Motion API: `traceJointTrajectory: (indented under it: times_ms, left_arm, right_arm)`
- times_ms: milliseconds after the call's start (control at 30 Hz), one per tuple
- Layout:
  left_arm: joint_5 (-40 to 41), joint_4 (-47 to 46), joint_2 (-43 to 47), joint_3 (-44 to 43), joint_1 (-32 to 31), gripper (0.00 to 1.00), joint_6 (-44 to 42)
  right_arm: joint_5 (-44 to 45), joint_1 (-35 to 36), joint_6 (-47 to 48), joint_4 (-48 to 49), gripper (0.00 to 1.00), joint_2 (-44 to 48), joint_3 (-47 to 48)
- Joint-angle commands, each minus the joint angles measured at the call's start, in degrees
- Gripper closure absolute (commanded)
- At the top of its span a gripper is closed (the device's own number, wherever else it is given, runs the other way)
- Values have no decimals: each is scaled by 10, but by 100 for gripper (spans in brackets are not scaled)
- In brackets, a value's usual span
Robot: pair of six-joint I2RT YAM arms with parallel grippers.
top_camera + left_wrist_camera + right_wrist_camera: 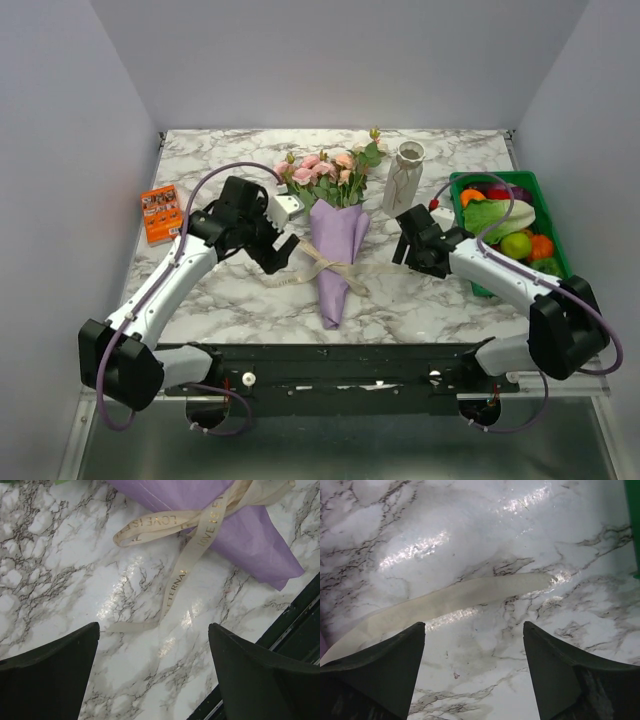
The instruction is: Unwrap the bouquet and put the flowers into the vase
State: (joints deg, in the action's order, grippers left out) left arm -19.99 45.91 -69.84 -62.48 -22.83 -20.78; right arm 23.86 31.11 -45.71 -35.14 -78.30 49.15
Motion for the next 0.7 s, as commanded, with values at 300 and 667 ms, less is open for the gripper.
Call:
traceJointTrajectory:
  times_ms: [300,667]
  left_arm:
    - [45,-102,-108,51,-85,1,-44]
    - [35,-167,-188,52,-107,1,-64]
  right_arm:
    - [51,1,-101,1,13,-39,-7]
    - [66,1,-119,52,14,-51,-21]
